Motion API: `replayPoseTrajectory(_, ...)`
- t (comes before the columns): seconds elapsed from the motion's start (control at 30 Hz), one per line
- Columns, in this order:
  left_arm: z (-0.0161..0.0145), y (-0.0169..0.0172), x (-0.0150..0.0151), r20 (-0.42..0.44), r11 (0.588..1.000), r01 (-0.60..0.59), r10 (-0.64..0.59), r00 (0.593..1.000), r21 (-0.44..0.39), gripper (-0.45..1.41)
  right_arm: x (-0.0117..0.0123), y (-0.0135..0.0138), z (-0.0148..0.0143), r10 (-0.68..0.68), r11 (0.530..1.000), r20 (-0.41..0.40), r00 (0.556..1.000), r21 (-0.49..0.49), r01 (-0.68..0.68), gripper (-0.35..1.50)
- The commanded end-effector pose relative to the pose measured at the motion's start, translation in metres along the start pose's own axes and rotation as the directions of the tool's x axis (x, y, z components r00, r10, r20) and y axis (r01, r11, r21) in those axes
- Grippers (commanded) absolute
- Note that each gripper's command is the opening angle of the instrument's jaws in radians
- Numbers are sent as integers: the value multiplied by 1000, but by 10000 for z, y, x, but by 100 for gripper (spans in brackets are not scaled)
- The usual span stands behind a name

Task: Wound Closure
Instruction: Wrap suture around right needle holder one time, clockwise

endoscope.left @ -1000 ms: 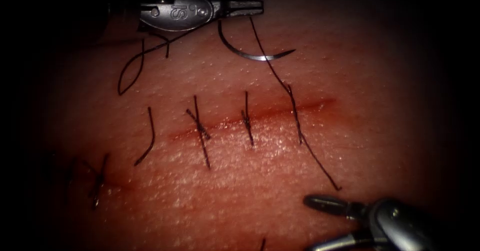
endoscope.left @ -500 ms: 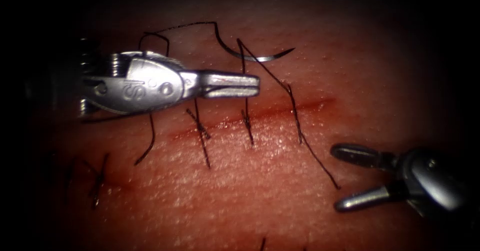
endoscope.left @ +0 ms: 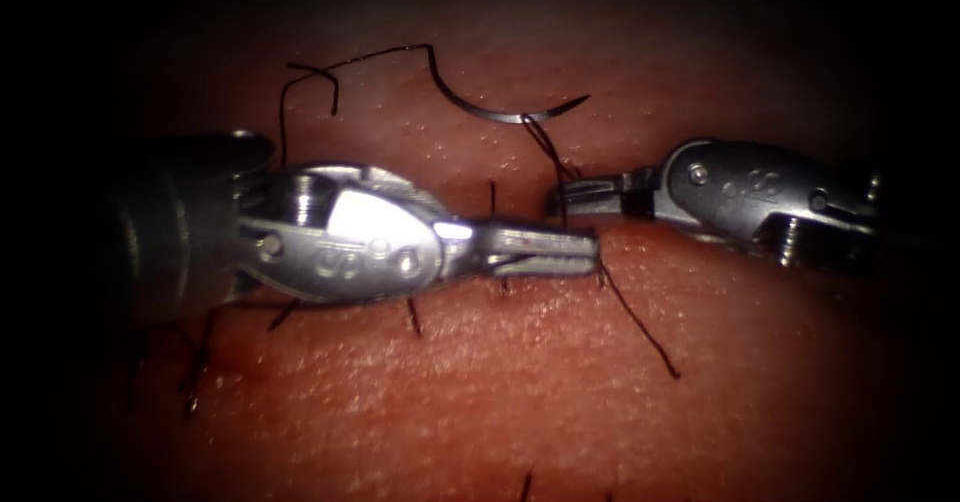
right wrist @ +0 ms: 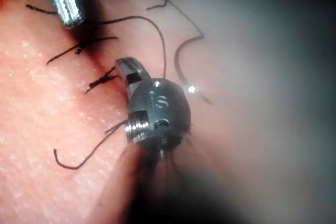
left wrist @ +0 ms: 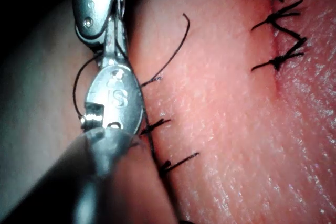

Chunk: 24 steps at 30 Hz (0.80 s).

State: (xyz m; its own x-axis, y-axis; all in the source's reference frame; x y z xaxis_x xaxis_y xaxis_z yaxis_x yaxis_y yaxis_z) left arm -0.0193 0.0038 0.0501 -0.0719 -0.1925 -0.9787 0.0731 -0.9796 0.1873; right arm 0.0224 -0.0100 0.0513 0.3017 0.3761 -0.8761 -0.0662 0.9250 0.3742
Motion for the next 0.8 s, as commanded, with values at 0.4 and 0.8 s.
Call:
replayPoseTrajectory(0.4, 28, 13, -21, -33, 999, 25, -26, 999, -27, -45, 1, 22, 27, 54, 976, -260, 964, 220, 5, -35)
replayPoseTrajectory(0.8, 30, 32, -60, -80, 992, 109, -114, 990, -62, -45, -1, 40, 25, 275, 932, -447, 851, 340, -123, -35)
